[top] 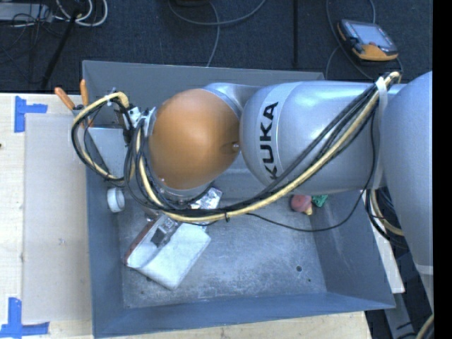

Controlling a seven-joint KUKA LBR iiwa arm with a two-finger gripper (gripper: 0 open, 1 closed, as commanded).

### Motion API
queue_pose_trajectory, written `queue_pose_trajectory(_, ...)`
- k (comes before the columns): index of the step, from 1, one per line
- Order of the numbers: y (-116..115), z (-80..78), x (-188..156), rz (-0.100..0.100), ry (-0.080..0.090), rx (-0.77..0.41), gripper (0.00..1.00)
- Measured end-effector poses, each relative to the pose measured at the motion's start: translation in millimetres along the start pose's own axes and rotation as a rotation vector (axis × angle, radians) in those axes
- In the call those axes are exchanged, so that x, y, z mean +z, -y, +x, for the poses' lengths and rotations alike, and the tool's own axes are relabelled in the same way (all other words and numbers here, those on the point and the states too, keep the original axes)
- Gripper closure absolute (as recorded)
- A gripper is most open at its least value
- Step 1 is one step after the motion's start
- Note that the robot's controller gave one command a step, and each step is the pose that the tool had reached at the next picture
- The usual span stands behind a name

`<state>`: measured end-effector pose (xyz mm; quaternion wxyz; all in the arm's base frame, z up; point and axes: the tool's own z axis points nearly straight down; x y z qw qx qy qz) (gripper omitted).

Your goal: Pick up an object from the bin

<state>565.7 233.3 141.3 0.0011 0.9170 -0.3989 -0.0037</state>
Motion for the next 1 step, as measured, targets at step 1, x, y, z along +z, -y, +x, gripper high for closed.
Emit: queue_pose_trajectory(1,-41.2,-45.2,-138.9,0.011,-0.005,-0.015,1.00)
